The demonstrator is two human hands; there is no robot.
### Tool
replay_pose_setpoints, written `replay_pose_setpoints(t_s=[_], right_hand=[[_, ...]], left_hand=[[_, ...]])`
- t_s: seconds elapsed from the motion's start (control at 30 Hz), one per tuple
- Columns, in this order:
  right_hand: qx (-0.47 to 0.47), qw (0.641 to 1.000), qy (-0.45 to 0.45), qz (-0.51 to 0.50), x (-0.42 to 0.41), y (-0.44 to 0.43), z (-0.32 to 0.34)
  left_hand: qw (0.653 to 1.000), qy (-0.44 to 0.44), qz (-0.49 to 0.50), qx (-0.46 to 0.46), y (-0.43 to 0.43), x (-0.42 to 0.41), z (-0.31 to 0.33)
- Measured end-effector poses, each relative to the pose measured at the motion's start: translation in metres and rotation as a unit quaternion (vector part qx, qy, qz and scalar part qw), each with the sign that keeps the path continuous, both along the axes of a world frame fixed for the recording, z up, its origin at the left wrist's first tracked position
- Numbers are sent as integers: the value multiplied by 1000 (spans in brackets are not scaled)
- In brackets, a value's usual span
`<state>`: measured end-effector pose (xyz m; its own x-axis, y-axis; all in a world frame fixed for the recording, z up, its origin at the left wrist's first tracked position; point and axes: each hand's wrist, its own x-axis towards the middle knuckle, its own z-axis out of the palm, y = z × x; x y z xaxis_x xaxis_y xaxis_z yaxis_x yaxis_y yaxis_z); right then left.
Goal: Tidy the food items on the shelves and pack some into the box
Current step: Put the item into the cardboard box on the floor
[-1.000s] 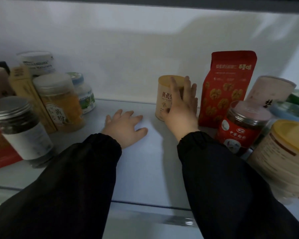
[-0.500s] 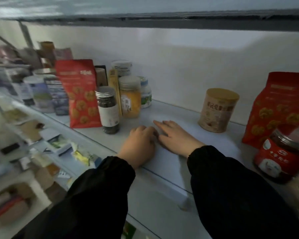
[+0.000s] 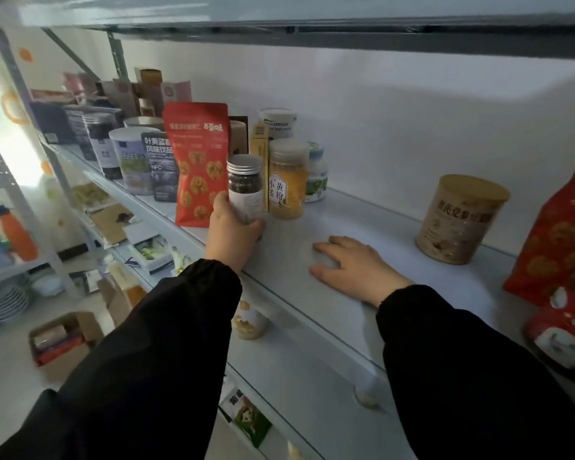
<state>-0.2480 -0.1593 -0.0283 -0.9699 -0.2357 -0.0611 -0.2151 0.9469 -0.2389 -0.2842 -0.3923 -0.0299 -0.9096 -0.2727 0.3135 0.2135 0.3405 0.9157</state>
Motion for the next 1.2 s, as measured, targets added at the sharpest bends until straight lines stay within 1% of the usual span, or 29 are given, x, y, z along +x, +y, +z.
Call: replay_pose_setpoints(t_s=[0.1,0.13,0.17,0.2,0.23,0.27,0.33,0.4,0.43,0.5,0.53,0.6,0.63,0.7,0.73,0.8,0.87,0.97,1.07,1.2], right_hand=[[-27,999,18,5,0,1,0],[-60,998,32,9,0,1,0],[-115,992,48,7,1,1,1],[-190,980,62,-2,2,0,2],[-275,959,73,-14,3,-1,4],[-357,930,80,-21,5,-1,6],[-487,868,92,-20,7,0,9],[-572,812,108,-36,8,4,11],[-595,793,121,-51,6,8,12],[-610,774,146,-89,1,17,12],[-617,764,152,-114,-1,21,12],[-631,743,155,-159,-6,29,9],[-631,739,155,-176,-10,33,6],[-630,739,147,-188,-19,39,-2],[-639,734,138,-186,-22,40,-6],[-667,710,123,-188,-22,39,-5],[-685,692,129,-187,-22,38,-3],[-706,672,133,-179,-20,38,0],[-716,664,129,-172,-18,38,3],[-712,666,134,-176,-18,38,1]], left_hand=[[1000,-5,3,-11,2,1,-2],[1000,7,0,-11,5,3,-2],[1000,21,-16,-6,9,4,-3],[998,33,-52,19,16,7,-1],[993,41,-99,53,26,10,2],[985,45,-149,78,38,14,6],[969,34,-221,103,63,18,14],[955,-5,-265,136,87,15,20],[948,-31,-280,150,98,10,24],[929,-73,-311,185,114,-2,31],[922,-79,-327,192,121,-9,33],[917,-81,-354,163,130,-21,30],[912,-89,-364,165,132,-26,26],[897,-112,-381,195,132,-35,14],[891,-117,-388,205,131,-37,9],[882,-111,-406,214,130,-42,3],[883,-94,-406,214,131,-44,1],[897,-72,-380,214,130,-47,0],[896,-66,-387,209,129,-46,1],[894,-70,-389,210,128,-43,2]])
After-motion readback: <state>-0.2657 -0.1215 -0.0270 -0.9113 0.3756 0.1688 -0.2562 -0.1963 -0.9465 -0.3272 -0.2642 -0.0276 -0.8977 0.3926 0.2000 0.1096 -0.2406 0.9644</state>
